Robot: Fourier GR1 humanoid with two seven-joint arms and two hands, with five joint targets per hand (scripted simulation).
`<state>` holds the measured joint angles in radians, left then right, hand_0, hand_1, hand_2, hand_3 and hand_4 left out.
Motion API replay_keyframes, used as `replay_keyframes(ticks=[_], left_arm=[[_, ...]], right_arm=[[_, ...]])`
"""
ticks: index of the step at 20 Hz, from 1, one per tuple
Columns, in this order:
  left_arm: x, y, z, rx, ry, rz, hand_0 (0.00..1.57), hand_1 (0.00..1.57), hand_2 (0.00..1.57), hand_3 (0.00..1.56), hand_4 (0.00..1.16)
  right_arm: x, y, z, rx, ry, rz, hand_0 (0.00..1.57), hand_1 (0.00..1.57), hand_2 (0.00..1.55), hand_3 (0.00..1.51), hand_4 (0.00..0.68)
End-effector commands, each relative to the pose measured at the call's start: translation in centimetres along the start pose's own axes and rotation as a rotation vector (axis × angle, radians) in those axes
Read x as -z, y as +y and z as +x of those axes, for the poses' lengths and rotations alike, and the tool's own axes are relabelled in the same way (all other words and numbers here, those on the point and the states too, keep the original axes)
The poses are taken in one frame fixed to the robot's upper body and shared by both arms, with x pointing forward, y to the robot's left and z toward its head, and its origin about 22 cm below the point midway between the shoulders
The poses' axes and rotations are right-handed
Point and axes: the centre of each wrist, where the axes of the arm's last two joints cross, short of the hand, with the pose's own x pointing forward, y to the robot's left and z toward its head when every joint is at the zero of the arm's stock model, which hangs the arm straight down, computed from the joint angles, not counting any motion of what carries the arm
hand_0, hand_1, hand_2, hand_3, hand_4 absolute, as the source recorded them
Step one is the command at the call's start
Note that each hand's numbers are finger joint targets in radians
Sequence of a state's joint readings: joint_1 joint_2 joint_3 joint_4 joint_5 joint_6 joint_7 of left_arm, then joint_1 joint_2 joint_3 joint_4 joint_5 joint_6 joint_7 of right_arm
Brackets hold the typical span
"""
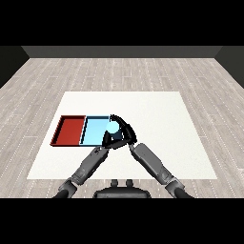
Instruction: Pick the blue can and put it in the blue box
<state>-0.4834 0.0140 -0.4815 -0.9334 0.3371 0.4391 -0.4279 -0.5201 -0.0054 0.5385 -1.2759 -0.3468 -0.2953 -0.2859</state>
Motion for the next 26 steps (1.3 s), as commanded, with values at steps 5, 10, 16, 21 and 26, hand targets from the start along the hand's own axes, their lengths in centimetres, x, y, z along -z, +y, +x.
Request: replay_keyframes(ticks=[5,10,16,21,26], left_arm=[[0.0,0.3,-0.3,0.025,-0.019,0.001,1.57,1.57,1.57,1.51,1.13],[-1.1,-1.0,-0.3,0.065,-0.002,0.029,1.57,1.57,1.57,1.50,1.13],[-0.6,2.8,-1.1,0.100,-0.013,0.034,1.57,1.57,1.57,1.49,1.12],[0.6,3.0,1.0,0.114,0.003,0.066,1.57,1.57,1.57,1.49,1.13],[1.6,8.1,0.0,0.179,0.049,0.131,1.57,1.57,1.57,1.51,1.13]], right_arm=[[-0.7,-2.3,1.0,0.050,0.001,-0.025,0.00,0.00,0.00,0.00,0.000],[-0.1,-3.6,2.0,0.036,-0.024,-0.041,0.00,0.00,0.00,0.00,0.000],[-2.5,-7.3,5.2,0.047,-0.075,-0.112,0.00,0.00,0.00,0.00,0.000],[-6.6,-8.5,4.9,0.068,-0.149,-0.219,0.00,0.00,0.00,0.00,0.000],[-8.8,-12.1,8.0,0.044,-0.173,-0.278,0.00,0.00,0.00,0.00,0.000]])
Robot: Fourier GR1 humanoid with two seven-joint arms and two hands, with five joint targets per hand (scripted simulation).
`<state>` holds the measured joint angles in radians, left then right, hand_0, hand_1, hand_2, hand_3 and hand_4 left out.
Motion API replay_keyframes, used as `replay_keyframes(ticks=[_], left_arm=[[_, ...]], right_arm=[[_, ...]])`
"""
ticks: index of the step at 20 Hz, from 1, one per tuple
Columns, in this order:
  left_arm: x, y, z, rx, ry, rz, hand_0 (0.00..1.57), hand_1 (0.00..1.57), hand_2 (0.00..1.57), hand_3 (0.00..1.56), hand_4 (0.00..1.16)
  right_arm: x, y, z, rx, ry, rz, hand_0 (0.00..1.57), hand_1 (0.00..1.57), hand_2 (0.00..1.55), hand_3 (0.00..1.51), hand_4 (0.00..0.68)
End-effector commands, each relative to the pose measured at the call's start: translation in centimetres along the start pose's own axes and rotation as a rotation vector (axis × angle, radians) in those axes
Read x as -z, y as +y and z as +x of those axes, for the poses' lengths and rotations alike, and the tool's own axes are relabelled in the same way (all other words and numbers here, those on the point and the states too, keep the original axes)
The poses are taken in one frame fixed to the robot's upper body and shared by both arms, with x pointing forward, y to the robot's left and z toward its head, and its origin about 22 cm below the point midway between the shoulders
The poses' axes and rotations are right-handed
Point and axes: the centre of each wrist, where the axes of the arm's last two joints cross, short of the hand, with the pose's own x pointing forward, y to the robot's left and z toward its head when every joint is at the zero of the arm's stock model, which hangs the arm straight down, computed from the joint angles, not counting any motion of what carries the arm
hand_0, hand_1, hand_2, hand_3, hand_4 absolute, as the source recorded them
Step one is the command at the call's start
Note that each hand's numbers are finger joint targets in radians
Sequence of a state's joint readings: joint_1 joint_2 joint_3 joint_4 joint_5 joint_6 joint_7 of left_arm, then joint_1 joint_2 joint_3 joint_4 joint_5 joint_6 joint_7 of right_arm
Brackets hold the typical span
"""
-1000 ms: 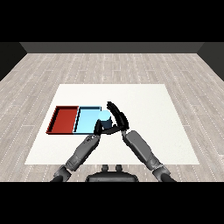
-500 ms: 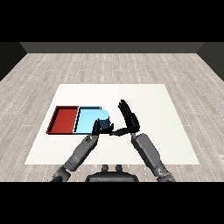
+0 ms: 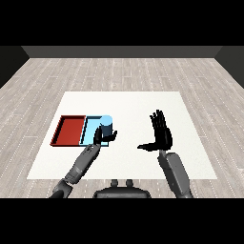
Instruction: Pick the blue can and put it in the blue box
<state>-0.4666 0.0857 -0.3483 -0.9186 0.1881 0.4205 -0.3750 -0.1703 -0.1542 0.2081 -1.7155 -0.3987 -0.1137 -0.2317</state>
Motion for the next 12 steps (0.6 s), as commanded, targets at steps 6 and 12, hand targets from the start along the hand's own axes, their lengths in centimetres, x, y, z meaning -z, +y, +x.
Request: replay_keyframes(ticks=[6,12], left_arm=[[2.8,8.5,-0.7,0.115,0.172,0.177,1.57,1.57,1.57,1.50,1.12],[2.8,12.7,-3.9,0.183,0.349,0.246,1.57,1.57,1.57,1.52,1.07]], right_arm=[[-1.8,-2.5,1.3,-0.055,-0.009,-0.115,0.00,0.00,0.00,0.00,0.000],[-3.5,-4.1,1.4,-0.072,0.001,-0.143,0.00,0.00,0.00,0.00,0.000]])
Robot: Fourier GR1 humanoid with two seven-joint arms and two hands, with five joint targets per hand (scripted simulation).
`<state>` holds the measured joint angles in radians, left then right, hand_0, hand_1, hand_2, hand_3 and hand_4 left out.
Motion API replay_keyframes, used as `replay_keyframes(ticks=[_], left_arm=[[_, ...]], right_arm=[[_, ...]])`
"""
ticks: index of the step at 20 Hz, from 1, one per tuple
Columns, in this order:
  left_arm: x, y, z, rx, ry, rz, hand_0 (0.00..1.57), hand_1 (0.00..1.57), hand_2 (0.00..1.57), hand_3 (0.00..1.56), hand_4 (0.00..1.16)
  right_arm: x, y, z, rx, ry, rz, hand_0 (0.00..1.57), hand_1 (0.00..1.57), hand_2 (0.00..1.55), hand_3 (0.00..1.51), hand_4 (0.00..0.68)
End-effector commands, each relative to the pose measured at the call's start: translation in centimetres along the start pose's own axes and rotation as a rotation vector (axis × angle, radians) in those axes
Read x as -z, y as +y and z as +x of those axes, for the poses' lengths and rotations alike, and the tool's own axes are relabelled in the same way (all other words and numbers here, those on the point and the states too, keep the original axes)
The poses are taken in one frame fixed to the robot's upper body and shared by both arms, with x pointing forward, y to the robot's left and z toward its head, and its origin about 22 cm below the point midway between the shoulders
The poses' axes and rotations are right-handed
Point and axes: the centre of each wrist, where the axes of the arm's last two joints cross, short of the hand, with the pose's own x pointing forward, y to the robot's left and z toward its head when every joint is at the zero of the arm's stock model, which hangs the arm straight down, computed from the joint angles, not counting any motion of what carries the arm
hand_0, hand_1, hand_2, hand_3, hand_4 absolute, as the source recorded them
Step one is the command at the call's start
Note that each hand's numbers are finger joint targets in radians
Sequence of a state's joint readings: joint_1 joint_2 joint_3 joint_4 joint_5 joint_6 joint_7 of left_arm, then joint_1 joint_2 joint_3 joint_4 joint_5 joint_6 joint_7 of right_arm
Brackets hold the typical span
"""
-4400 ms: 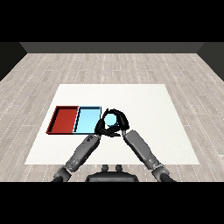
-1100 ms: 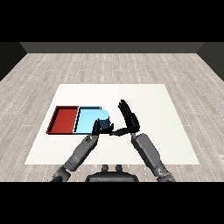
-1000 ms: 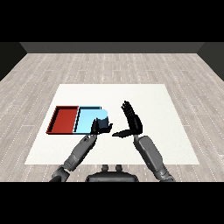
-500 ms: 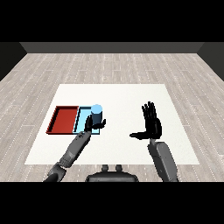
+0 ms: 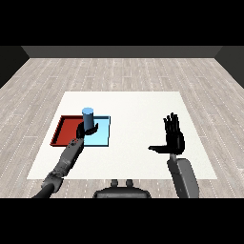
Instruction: Pick the blue can and put it in the blue box
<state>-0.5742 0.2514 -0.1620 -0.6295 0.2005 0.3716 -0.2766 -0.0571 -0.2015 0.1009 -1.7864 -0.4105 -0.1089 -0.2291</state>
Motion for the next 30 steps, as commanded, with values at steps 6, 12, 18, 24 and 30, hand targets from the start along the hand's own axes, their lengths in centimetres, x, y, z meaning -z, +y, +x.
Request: replay_keyframes(ticks=[6,12,18,24,30], left_arm=[[2.2,1.3,-1.1,0.201,0.240,0.065,1.57,1.57,1.55,1.40,0.99],[1.8,-0.2,-1.8,0.297,0.376,0.037,1.57,1.57,1.47,1.19,0.94],[-0.2,-2.2,-3.9,0.332,0.476,-0.051,1.50,1.50,1.40,0.54,0.85],[-1.0,-1.6,-5.1,0.368,0.513,-0.119,0.86,0.86,0.88,0.48,0.65],[-0.4,-1.2,-4.5,0.364,0.478,0.035,0.00,0.00,0.00,0.00,0.00]], right_arm=[[0.4,-0.8,-2.9,-0.003,0.036,-0.044,0.00,0.00,0.00,0.00,0.000],[1.8,0.5,-3.5,0.007,0.059,-0.068,0.00,0.00,0.00,0.00,0.000],[-0.2,-0.8,-5.0,0.032,0.066,-0.069,0.00,0.00,0.00,0.00,0.000],[-0.7,-3.1,-3.2,0.008,0.059,-0.063,0.00,0.00,0.00,0.00,0.000],[0.7,-1.7,-3.5,0.059,0.035,-0.075,0.00,0.00,0.00,0.00,0.000]])
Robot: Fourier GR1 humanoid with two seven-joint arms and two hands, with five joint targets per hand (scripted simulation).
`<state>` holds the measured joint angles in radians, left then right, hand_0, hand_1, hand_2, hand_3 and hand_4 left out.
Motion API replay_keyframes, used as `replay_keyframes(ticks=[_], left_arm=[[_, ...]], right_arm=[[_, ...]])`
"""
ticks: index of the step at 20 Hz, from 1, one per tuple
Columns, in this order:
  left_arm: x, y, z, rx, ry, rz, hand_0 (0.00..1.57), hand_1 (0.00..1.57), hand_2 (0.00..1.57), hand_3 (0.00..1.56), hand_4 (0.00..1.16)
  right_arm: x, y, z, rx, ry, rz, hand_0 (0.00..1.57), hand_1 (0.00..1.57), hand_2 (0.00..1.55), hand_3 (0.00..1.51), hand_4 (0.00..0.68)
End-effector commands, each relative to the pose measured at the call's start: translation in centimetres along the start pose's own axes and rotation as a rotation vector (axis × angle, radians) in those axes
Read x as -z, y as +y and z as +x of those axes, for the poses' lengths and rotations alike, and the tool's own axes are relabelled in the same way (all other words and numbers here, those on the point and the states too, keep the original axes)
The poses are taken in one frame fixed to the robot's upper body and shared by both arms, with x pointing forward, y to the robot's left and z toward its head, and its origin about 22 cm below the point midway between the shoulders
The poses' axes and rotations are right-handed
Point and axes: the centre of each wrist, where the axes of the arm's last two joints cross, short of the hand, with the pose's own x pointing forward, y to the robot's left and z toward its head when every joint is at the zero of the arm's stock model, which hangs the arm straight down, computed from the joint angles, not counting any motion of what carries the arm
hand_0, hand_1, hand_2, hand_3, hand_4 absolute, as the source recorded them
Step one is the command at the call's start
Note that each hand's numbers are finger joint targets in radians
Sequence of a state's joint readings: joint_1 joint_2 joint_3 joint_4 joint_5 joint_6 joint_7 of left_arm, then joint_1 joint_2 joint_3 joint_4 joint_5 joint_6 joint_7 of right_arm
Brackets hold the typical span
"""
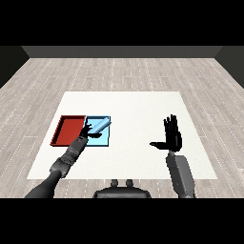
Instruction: Pick the blue can and put it in the blue box
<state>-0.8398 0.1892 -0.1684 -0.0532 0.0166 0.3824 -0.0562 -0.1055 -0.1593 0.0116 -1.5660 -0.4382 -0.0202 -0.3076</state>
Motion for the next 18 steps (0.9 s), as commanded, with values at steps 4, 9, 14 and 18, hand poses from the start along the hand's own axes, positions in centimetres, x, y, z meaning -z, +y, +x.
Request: replay_keyframes(ticks=[4,9,14,18], left_arm=[[-0.2,0.0,-1.5,-0.134,-0.056,0.271,0.00,0.00,0.00,0.00,0.00],[-0.6,0.1,1.9,-0.281,-0.459,0.376,0.00,0.00,0.00,0.00,0.00],[-2.2,-0.8,2.1,-0.434,-0.774,0.230,0.00,0.00,0.00,0.00,0.00],[-4.1,-0.7,2.5,-0.522,-0.941,0.160,0.00,0.00,0.00,0.00,0.00]], right_arm=[[0.4,-0.3,0.6,0.022,-0.011,0.012,0.00,0.00,0.00,0.00,0.000],[0.5,1.4,0.6,0.035,-0.010,0.015,0.00,0.00,0.00,0.00,0.000],[-0.1,-0.4,0.6,0.001,0.010,0.026,0.00,0.00,0.00,0.00,0.000],[0.1,-0.1,1.1,-0.035,0.020,0.033,0.00,0.00,0.00,0.00,0.000]])
